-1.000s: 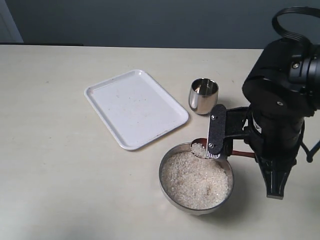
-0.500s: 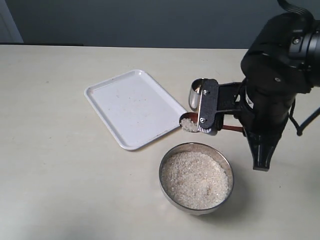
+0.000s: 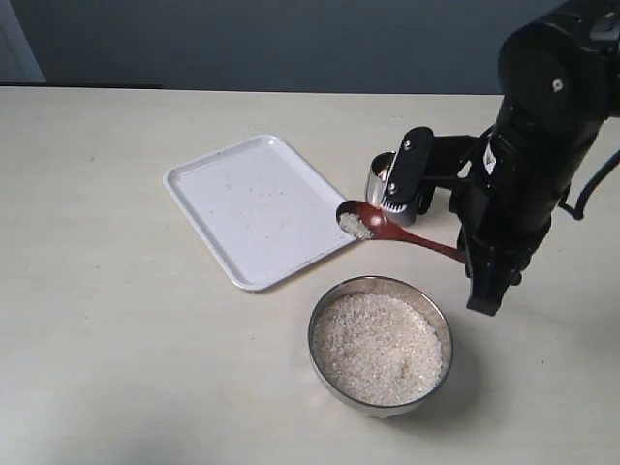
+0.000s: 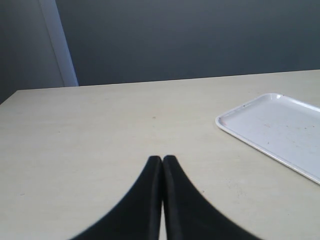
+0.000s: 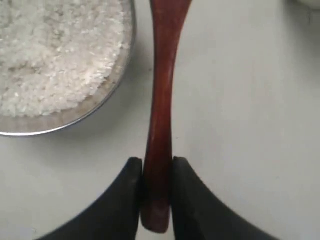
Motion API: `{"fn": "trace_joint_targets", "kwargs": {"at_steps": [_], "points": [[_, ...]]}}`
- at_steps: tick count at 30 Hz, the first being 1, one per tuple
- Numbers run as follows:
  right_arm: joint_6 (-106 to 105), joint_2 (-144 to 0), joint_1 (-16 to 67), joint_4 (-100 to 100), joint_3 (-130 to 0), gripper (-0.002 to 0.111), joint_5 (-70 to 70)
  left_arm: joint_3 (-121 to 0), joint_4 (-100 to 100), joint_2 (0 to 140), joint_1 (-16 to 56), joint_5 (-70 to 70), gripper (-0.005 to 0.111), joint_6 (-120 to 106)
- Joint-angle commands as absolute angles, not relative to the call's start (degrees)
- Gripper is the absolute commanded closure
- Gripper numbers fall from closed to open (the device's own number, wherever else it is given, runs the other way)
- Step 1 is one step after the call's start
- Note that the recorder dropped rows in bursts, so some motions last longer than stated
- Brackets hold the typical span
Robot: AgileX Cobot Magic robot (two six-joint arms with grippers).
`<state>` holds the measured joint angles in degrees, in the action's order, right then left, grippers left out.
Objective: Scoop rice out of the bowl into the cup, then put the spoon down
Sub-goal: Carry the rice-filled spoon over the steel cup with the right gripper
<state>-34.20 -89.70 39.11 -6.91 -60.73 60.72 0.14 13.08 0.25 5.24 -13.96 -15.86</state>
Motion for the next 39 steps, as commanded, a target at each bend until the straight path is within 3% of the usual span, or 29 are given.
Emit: {"fn": "trace_joint_targets", "kwargs": {"at_steps": [1,15,21,25,39], "points": [[-37.74,-89.34,34.16,-5.95,-64.08,0.108,58.81,0.00,13.01,0.00,5.31,-13.45,0.106,-15.57],[-39.35,-101.43,28.03,-13.65,-72.46,0.109,55.85,0.00,13.01,0.00,5.31,-13.45,0.106,-15.57],[-38.04,-106.93,27.19,-14.92,-75.28,0.109,48.44,0.00,13.01,0.00,5.31,-13.45,0.106,-15.57],[-37.22,-109.53,23.98,-15.04,-80.23,0.109,51.37,0.00,13.01,0.00,5.31,-13.45,0.106,-15.57],[-37.22,-109.53,25.41,-18.24,-80.34,0.109,54.95,0.00,13.01,0.00,5.31,-13.45,0.106,-15.57]]}}
